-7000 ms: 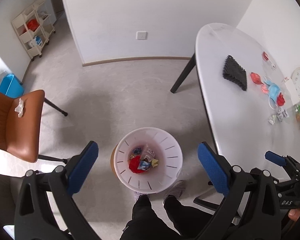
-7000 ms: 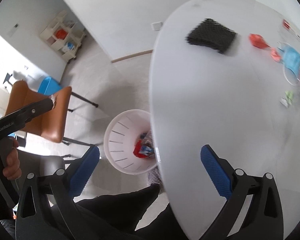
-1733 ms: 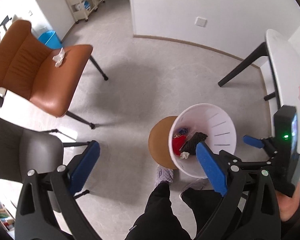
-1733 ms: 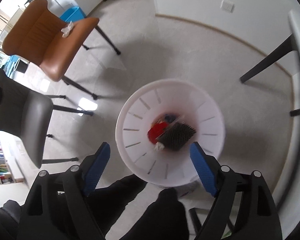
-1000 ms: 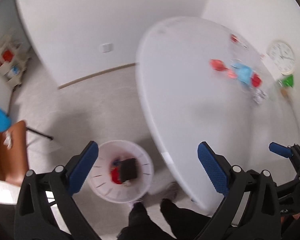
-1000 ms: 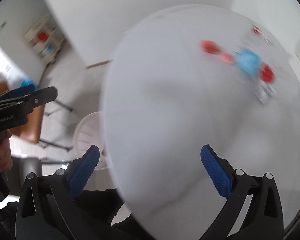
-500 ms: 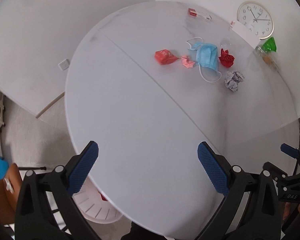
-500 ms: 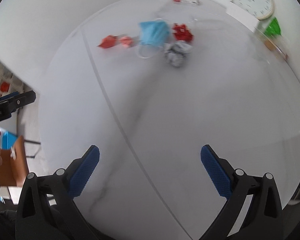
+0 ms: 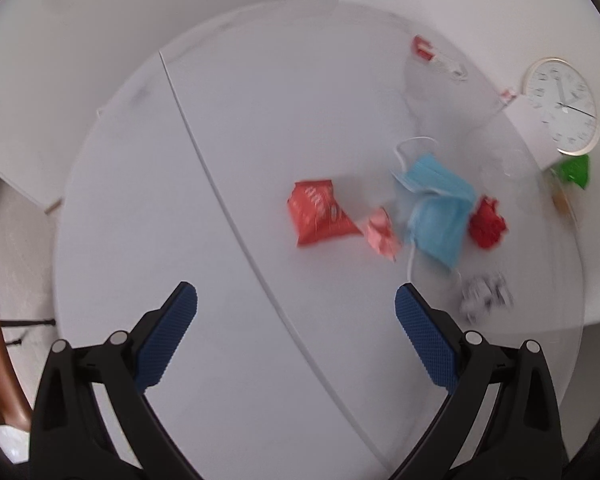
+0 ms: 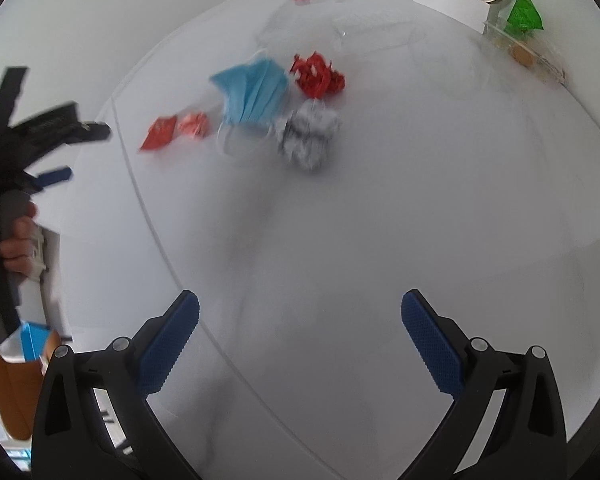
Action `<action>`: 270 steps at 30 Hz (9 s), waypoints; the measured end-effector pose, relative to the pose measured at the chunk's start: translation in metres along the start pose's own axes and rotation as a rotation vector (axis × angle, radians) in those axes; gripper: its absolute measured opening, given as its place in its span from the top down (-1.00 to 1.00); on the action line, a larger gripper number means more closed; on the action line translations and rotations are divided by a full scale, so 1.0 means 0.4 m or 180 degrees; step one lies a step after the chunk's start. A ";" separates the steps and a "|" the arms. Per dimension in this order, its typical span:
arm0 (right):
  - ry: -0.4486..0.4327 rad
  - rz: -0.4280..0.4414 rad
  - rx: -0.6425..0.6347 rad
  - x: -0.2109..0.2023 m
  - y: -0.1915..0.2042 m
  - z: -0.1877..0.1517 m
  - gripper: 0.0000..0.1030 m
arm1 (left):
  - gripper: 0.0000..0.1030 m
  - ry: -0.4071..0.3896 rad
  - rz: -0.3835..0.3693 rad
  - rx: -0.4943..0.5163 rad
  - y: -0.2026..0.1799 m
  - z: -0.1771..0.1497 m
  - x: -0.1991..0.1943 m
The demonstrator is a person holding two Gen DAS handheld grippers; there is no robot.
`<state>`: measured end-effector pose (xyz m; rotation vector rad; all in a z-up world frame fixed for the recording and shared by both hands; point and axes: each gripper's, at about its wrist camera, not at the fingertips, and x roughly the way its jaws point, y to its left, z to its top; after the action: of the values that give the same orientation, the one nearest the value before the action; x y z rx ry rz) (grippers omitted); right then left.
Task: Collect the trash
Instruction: 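Grasp the red candy packet with the left gripper while the right gripper grasps the crumpled white paper, then carry the red packet and white paper to the wastebasket and release them, then move both grippers back toward the table, then grasp the pink wrapper with the left gripper while the right gripper grasps the blue face mask, then carry the pink wrapper and blue mask to the wastebasket and release them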
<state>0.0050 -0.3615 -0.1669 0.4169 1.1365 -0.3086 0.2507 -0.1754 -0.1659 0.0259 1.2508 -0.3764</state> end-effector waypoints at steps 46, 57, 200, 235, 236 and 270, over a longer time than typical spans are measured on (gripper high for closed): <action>-0.0041 0.0221 0.0300 0.167 -0.068 0.207 -0.03 | 0.25 0.0245 -0.0039 -0.0314 0.107 -0.013 0.035; 0.0083 0.0525 -0.0470 0.027 0.164 -0.002 -0.04 | 0.25 0.0139 0.0134 -0.0201 0.267 -0.276 -0.166; 0.0078 0.0197 -0.0043 0.109 -0.054 0.093 -0.95 | -0.48 0.0117 -0.0104 0.0337 -0.163 0.043 0.156; -0.0098 0.0222 0.0235 0.341 0.099 0.397 0.17 | 0.49 0.0028 -0.0138 0.0264 -0.018 0.021 0.067; -0.0086 0.0174 0.0189 0.343 0.103 0.399 0.31 | 0.49 0.0028 -0.0139 0.0261 -0.013 0.015 0.062; 0.0262 0.0987 -0.1306 -0.051 0.472 -0.205 0.72 | 0.49 0.0080 0.0076 -0.0504 0.405 -0.480 -0.265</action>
<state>0.0145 -0.1559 -0.1468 0.2371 1.1621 0.2139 0.0937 0.0476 -0.1593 -0.0899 1.3008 -0.2562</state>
